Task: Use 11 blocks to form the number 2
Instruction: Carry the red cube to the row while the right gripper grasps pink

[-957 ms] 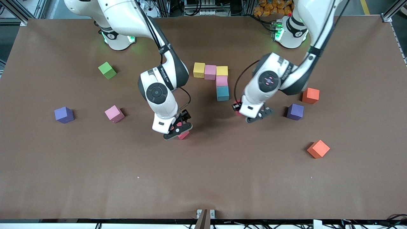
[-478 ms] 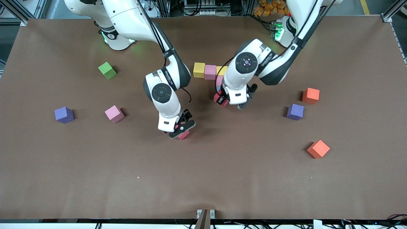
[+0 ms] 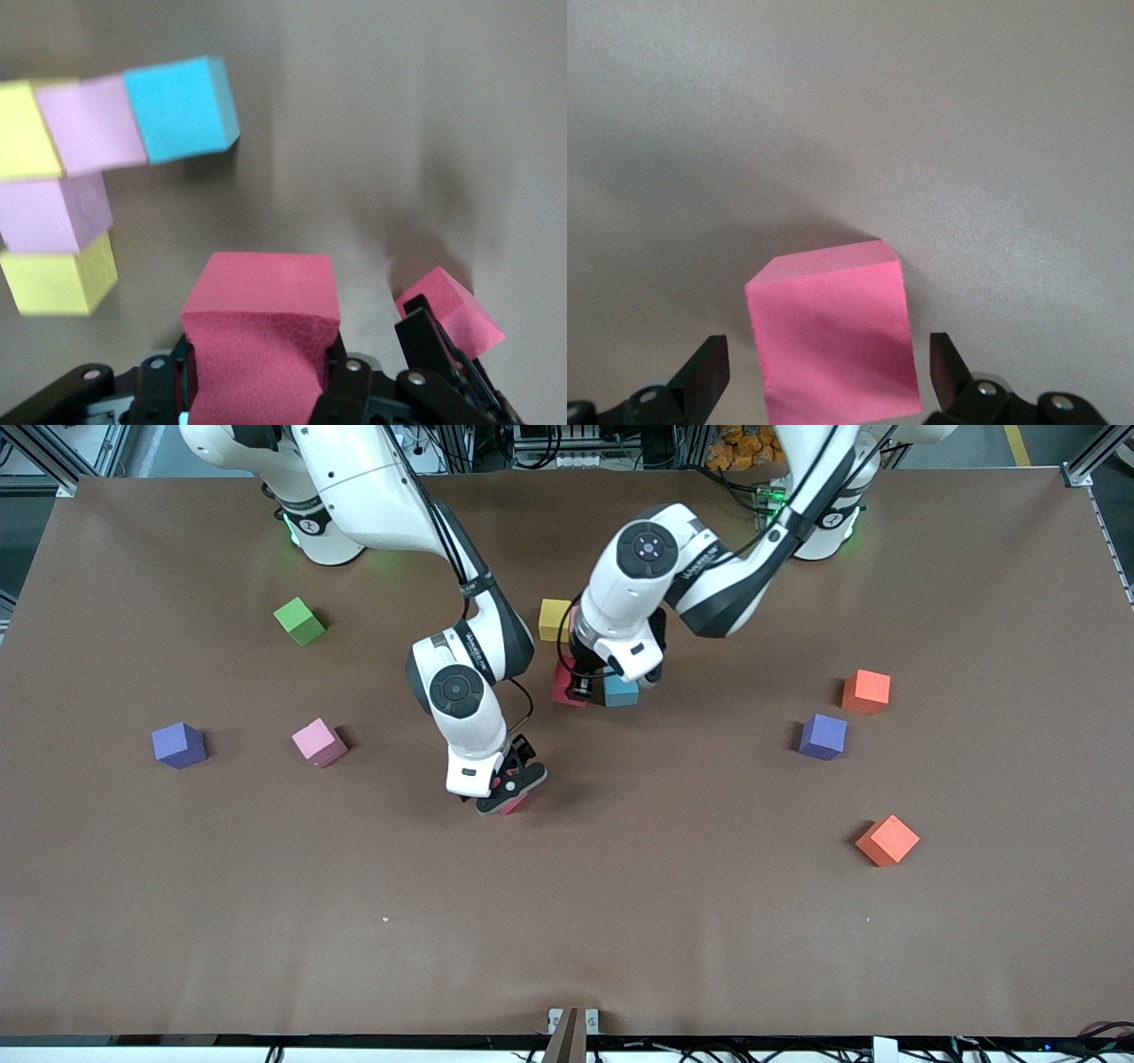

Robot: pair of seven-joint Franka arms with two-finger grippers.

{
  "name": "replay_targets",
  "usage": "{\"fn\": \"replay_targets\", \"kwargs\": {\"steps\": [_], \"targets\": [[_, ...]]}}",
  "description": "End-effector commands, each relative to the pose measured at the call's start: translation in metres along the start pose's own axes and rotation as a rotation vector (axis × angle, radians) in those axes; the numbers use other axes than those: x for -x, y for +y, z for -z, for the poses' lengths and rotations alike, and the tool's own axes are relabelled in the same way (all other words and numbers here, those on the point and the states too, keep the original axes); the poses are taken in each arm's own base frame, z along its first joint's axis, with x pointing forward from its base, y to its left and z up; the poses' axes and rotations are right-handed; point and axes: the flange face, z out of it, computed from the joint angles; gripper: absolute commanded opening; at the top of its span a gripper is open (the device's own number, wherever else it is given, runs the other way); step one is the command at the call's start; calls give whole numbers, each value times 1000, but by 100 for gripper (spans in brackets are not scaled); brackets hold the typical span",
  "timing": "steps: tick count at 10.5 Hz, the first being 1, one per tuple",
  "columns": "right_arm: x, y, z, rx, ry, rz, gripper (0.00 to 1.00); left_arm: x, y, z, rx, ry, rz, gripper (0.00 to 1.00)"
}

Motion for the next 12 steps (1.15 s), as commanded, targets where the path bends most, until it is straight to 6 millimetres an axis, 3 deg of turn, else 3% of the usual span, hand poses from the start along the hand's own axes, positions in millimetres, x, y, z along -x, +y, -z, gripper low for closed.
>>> {"fn": "replay_targets", "kwargs": {"steps": [1,2,5,8,12], "targets": [[3,3,-3,12,24,17,34,7,-15,-36,12,-18,125,0],[5,7,-5,17,38,16,1,1,-16,-47,33,3,161,0],[8,33,17,-4,8,71,0,-17,-32,-67,47,50,234,0],[18,71,61,-67,-59,182,0,-21,-38,-75,100,18,358,0],[48,85,81,-107,-69,307,0,-45,-60,-129,113,129,176,0]]}}
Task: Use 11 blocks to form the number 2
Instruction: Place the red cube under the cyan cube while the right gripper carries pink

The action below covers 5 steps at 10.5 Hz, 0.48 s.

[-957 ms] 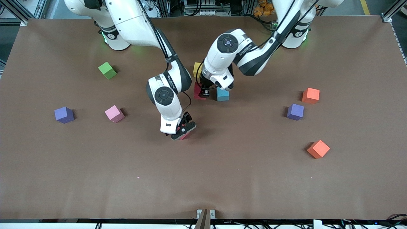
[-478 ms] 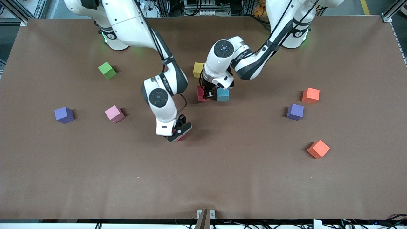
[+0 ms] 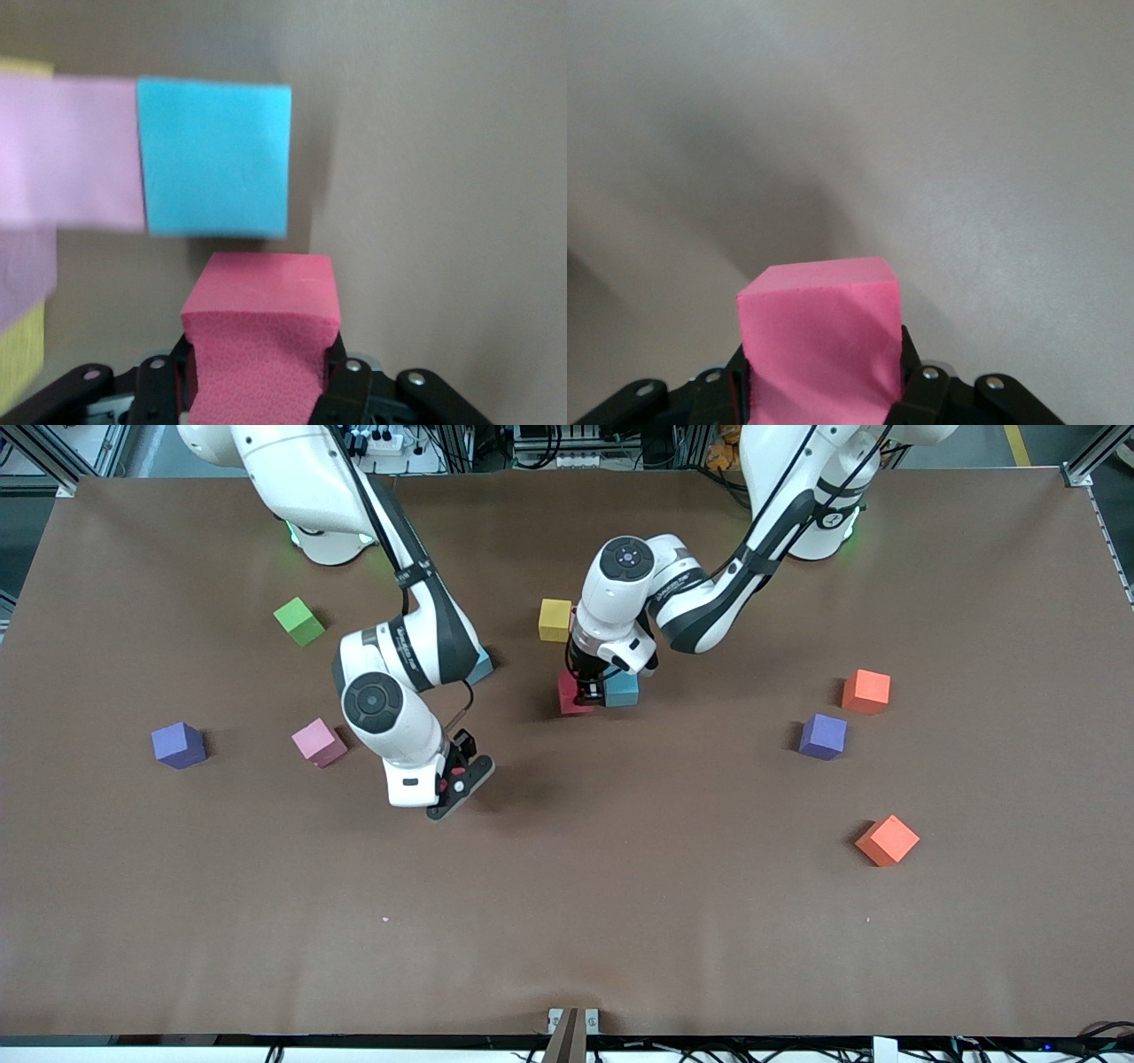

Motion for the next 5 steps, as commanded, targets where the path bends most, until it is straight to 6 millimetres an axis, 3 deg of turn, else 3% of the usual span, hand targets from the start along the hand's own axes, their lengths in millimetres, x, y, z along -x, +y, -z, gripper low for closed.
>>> {"fn": "replay_targets", "kwargs": {"steps": [1,5], "targets": [[26,-1,7,-25,-5,62,0,-1,-12,-16,20,8,73,0],[26,-10,1,-31,-17,99,0,0,-13,-18,15,7,75,0]]}}
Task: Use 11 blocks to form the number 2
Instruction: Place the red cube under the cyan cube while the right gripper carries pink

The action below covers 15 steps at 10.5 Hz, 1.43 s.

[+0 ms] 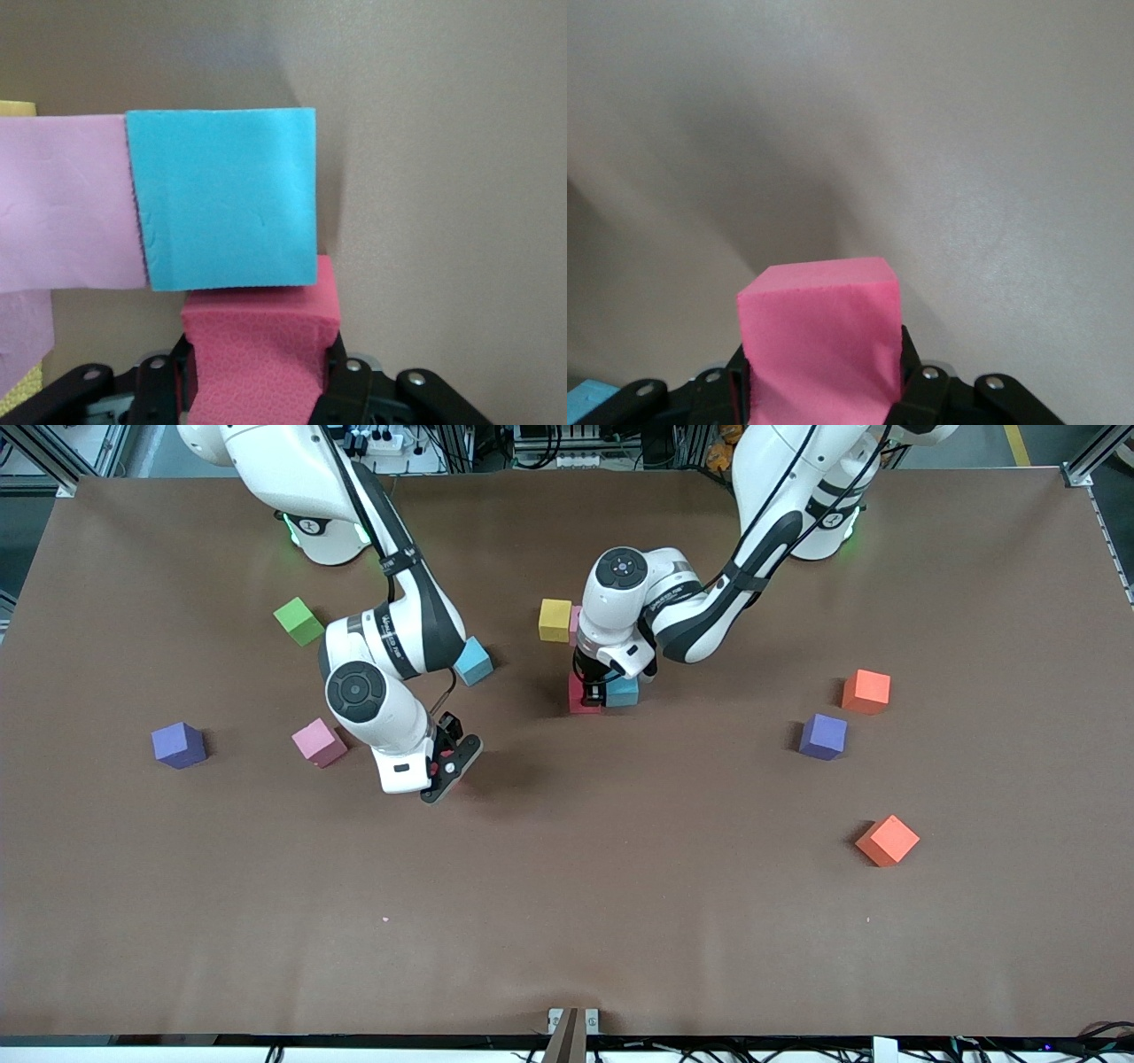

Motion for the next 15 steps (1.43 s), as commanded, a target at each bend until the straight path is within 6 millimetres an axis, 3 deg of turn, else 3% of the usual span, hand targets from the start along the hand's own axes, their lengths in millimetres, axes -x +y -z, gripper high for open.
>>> {"fn": "replay_targets", "kwargs": {"steps": [1,5,8,10,14,15], "targets": [[6,-9,5,-5,5,57,0,4,-7,0,24,-1,105,0],[-4,-35,9,-9,-1,136,0,2,-20,-4,7,10,87,0],[-4,-37,7,-15,-10,138,0,0,-33,-6,-8,20,74,0],[-11,-53,6,-15,-12,168,0,-3,-39,-3,-8,30,60,0],[-23,-90,-2,-16,-25,229,0,-10,-39,-4,-15,40,58,0],[-23,-91,-1,-16,-25,230,0,-13,-35,-3,-14,40,64,0]]}}
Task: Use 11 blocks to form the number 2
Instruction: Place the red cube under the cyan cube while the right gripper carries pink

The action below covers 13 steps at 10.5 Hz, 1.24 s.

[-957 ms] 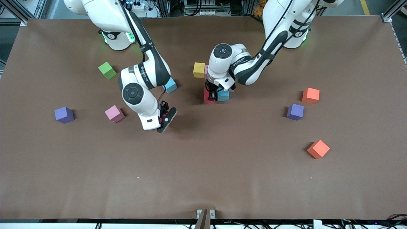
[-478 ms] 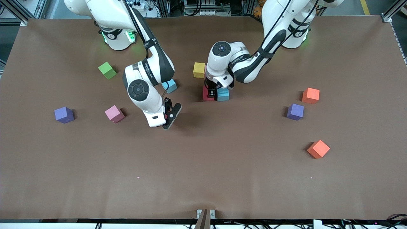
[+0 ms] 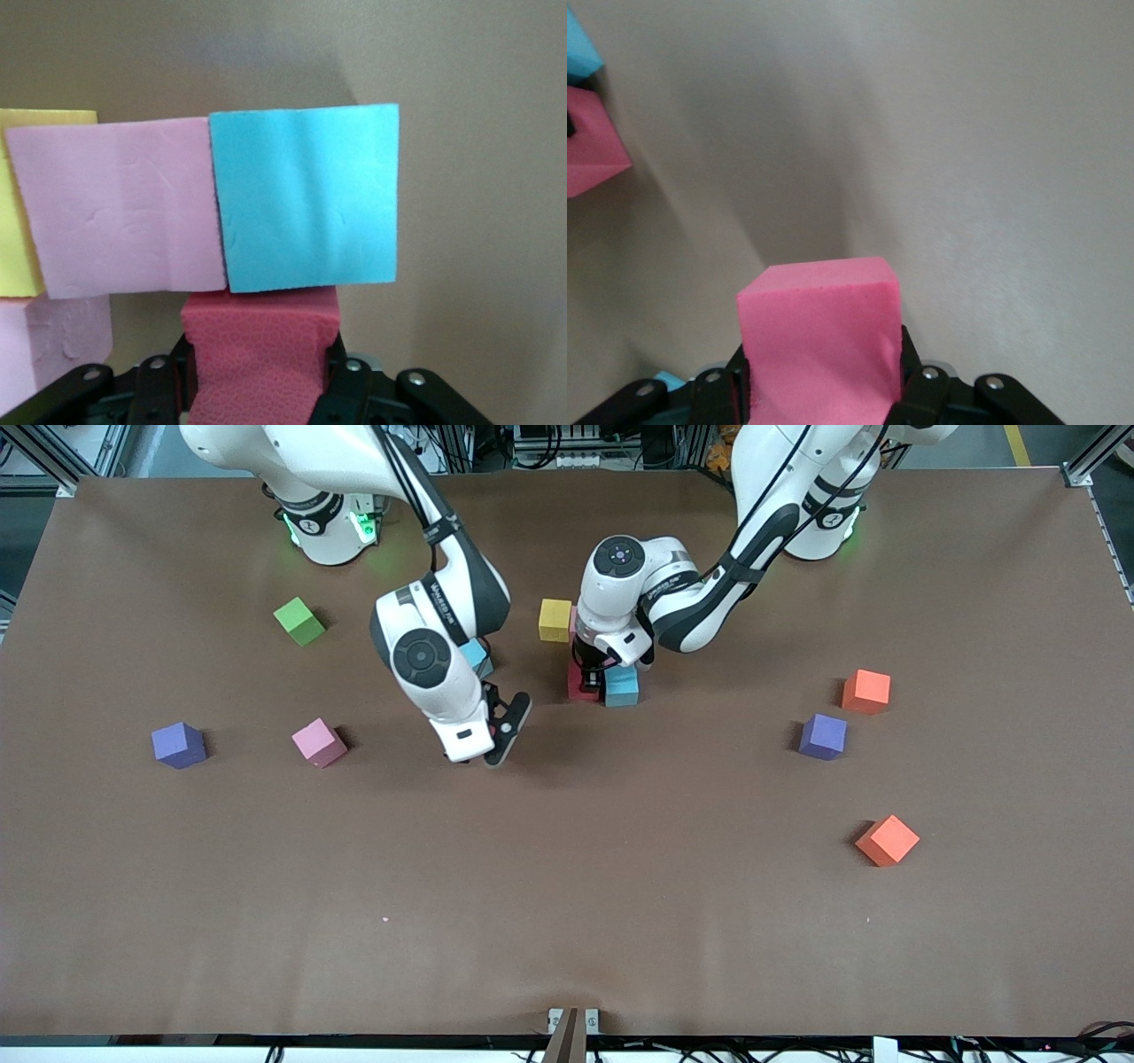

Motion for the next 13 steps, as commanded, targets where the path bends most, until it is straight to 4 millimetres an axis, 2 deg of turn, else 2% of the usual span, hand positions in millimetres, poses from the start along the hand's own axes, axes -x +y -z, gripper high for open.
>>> {"fn": "replay_targets", "kwargs": {"steps": [1,4,6,9,10,11,12,13], "targets": [[7,-4,6,-1,-3,15,0,-14,-10,-4,13,36,101,0],[13,9,9,2,3,-1,0,-17,-8,-5,11,38,105,0],[26,31,10,2,7,13,0,-17,-6,-5,13,37,107,0],[26,33,13,8,14,12,0,-17,-6,-5,13,37,107,0],[25,33,13,7,14,14,0,-17,-6,-5,13,37,105,6],[26,33,13,6,13,14,0,-17,-5,-5,17,36,96,49],[26,34,14,7,13,12,0,-16,-7,-5,15,37,86,84],[26,33,13,6,13,14,0,-16,-6,-4,16,39,86,100]]}}
